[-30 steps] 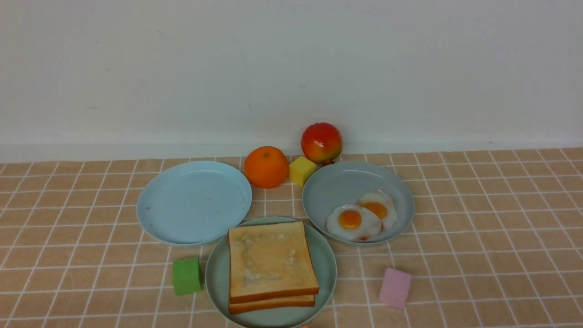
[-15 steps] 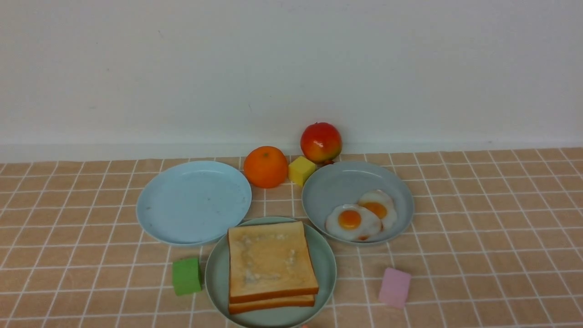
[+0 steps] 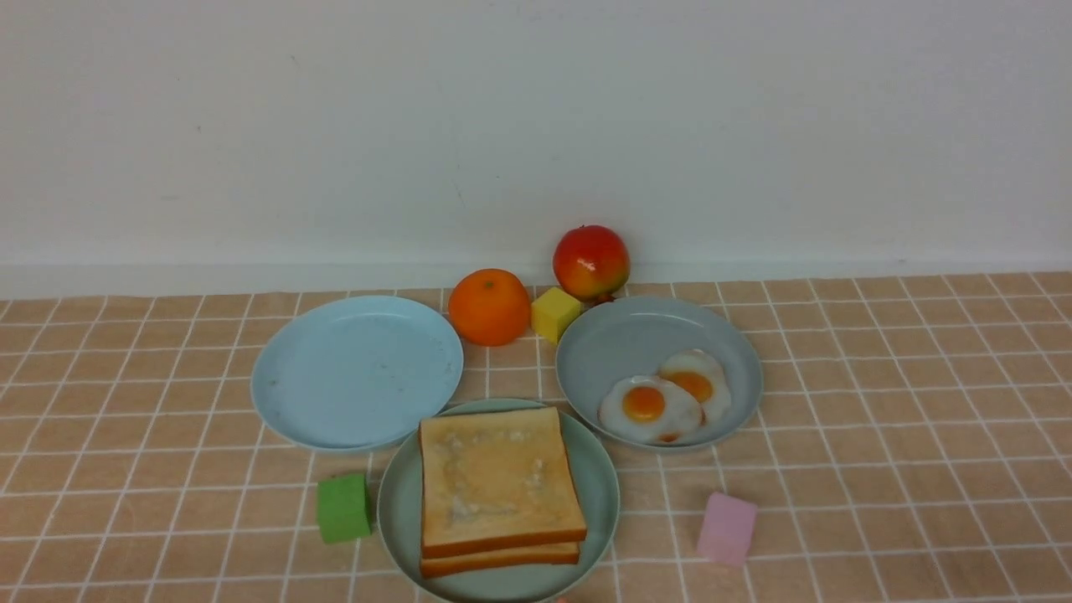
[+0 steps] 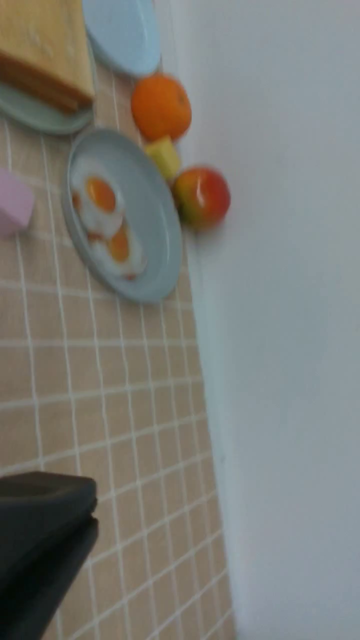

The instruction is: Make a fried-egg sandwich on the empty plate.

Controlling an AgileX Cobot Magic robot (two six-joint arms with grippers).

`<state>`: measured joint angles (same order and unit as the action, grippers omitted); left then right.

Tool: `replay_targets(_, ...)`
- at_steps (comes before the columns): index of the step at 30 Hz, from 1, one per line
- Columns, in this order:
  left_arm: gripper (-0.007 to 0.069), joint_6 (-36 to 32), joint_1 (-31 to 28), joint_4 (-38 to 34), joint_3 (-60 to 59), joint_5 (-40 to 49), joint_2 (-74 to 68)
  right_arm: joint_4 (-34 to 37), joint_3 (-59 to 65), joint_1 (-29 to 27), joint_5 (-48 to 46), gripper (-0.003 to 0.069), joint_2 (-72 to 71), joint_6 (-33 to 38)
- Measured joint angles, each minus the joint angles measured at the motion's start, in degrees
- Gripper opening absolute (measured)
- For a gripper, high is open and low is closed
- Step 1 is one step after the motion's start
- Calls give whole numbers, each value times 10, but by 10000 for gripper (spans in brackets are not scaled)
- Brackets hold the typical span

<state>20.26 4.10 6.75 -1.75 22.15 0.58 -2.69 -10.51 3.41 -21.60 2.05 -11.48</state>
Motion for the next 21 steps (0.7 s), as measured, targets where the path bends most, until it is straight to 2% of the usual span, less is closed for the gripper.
replay_targets(5, 0, 0, 0, 0, 0, 0, 0, 73, 25, -48, 6, 59, -11, 120)
replay_targets(9, 0, 0, 0, 0, 0, 0, 0, 107, 70, -73, 9, 64, -26, 177)
replay_targets(13, 0, 0, 0, 0, 0, 0, 0, 100, 111, -83, 5, 69, -26, 173)
replay_targets(21, 0, 0, 0, 0, 0, 0, 0, -3, 114, -68, -3, 80, -26, 48)
